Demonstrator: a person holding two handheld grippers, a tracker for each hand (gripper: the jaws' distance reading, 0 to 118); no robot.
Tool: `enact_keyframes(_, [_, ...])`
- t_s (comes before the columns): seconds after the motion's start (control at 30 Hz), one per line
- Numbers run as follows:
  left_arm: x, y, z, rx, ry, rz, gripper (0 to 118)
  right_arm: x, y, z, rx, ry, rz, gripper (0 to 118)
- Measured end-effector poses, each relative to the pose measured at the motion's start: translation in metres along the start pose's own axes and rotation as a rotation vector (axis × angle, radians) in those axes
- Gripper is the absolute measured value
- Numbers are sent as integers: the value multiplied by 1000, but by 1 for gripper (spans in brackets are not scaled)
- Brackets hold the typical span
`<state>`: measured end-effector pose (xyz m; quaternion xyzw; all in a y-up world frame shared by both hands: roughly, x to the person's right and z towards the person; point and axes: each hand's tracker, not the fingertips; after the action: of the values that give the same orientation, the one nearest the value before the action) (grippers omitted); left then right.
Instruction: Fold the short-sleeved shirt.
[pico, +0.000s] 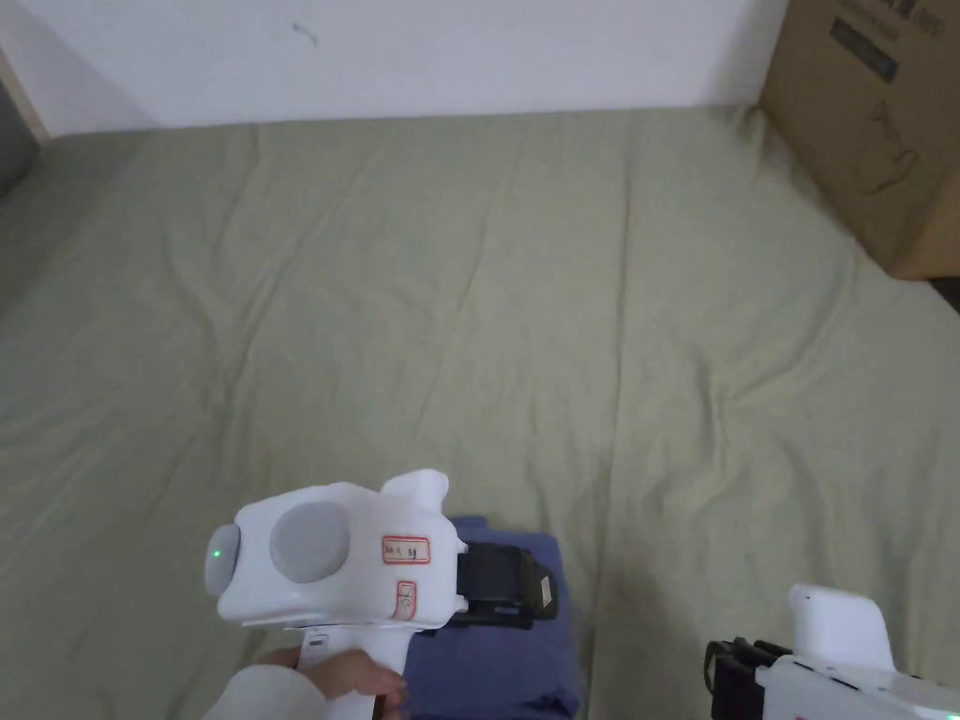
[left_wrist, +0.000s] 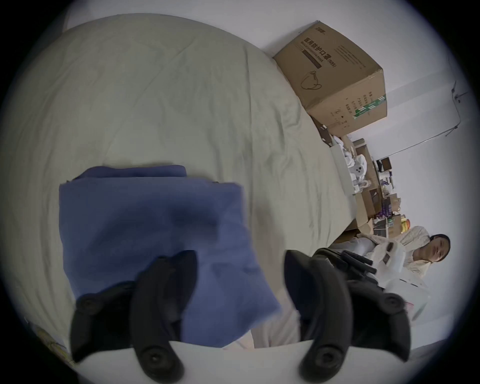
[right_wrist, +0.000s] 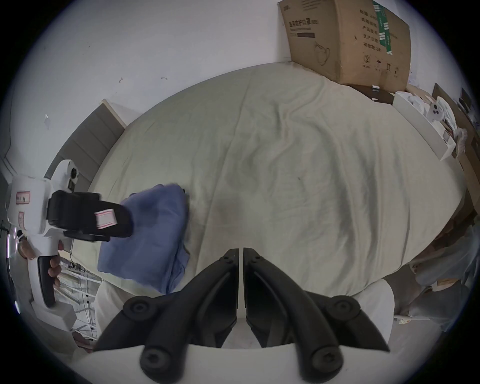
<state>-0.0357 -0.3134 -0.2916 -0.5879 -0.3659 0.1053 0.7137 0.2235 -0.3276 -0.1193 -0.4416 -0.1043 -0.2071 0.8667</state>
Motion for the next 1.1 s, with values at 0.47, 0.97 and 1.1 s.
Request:
enact_keyframes(0.47, [-51, -19, 23, 85, 80, 88, 0, -6, -9, -8, -25, 17, 9, 4])
enact_keyframes(0.97, [41, -44, -88, -111, -12, -115, 0, 0, -4, -1, -25, -16, 10, 4])
enact_keyframes(1.1, [25, -46, -47, -34, -59, -95, 0, -12, 2, 2, -12, -21, 65, 4])
